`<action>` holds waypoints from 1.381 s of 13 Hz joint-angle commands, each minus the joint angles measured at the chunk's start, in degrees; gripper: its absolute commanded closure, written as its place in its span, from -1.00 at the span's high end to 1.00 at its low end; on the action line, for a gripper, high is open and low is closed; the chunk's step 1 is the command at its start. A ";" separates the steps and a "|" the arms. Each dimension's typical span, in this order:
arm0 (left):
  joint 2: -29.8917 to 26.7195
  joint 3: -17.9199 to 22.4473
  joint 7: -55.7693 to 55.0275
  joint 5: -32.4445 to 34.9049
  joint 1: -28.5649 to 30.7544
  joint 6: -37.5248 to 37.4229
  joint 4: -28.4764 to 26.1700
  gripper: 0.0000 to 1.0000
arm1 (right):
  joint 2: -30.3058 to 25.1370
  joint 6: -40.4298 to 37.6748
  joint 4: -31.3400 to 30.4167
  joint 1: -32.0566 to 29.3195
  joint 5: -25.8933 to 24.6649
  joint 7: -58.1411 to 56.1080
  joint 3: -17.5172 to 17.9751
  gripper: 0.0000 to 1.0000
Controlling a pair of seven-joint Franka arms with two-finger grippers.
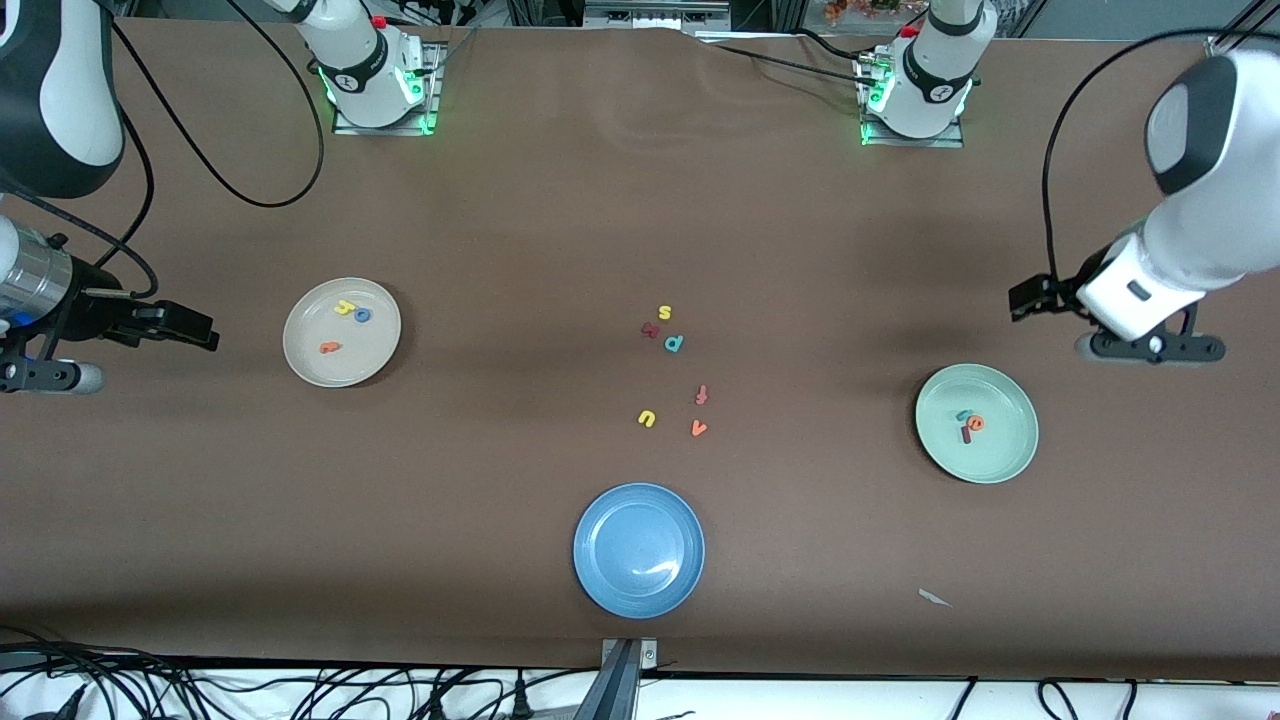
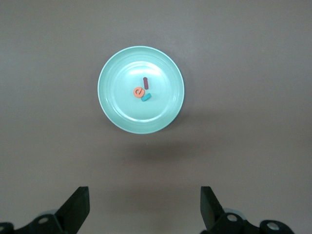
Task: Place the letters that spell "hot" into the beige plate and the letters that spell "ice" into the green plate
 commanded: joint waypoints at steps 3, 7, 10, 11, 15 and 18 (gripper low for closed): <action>-6.76 7.64 0.07 -4.80 -6.31 -5.89 -0.20 1.00 | -1.67 -0.02 -1.94 0.57 -0.29 1.09 -0.38 1.00; -6.59 7.65 0.25 -5.36 -5.88 -12.04 6.21 1.00 | -1.93 -0.02 -1.68 0.57 -0.38 1.09 -0.20 0.99; -4.31 7.38 0.60 -5.09 -5.61 -15.39 10.43 1.00 | -2.37 -0.02 -0.97 0.57 -0.38 1.09 -0.38 0.99; -4.39 7.38 0.77 -5.09 -5.52 -15.40 10.62 1.00 | -2.38 -0.10 -0.97 0.57 -0.64 1.18 -0.46 0.99; -4.57 7.21 0.95 -4.92 -5.61 -15.31 10.71 1.00 | -2.11 -0.01 -0.97 -0.04 -0.47 2.14 -0.81 0.99; -4.57 7.21 1.04 -2.46 -5.61 -14.87 10.71 1.00 | -2.64 -0.19 -0.89 -0.04 -0.47 2.32 -1.25 0.99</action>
